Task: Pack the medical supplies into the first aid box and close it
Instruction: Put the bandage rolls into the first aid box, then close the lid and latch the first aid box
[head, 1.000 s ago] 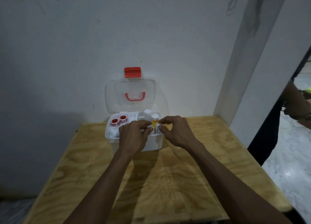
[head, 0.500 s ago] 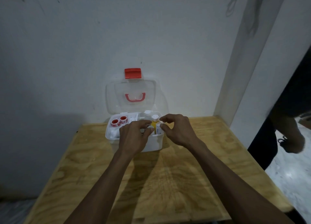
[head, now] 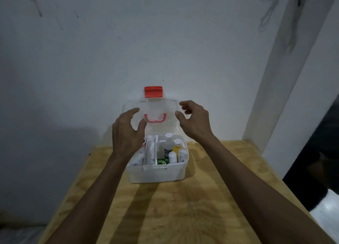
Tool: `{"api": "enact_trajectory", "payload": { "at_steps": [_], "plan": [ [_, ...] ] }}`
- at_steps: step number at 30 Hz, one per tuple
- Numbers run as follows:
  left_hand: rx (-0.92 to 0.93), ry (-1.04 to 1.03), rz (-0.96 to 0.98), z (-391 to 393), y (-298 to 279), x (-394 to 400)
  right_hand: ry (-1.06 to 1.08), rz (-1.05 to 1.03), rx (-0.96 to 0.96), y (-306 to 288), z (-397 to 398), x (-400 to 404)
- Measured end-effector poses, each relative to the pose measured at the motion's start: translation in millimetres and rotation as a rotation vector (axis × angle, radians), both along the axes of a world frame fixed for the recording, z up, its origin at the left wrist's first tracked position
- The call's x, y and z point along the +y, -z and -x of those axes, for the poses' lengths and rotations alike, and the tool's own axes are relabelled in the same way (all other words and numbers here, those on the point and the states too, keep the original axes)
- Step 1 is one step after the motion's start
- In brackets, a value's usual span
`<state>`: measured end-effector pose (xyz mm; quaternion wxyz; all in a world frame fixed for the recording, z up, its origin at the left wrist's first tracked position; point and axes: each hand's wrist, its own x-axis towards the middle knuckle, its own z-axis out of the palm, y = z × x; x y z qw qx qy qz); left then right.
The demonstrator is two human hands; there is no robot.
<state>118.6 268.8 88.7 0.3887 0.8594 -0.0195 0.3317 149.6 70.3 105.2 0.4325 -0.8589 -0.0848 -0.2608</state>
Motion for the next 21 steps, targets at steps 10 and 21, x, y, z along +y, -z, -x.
{"api": "enact_trajectory", "payload": {
  "at_steps": [10, 21],
  "plan": [
    [0.084, -0.056, -0.066, -76, -23, 21, 0.019, 0.013, 0.033, -22, -76, 37],
    [0.075, 0.062, 0.043, -91, -37, 15, -0.056, -0.223, 0.168, -29, -85, 44]
  ]
}}
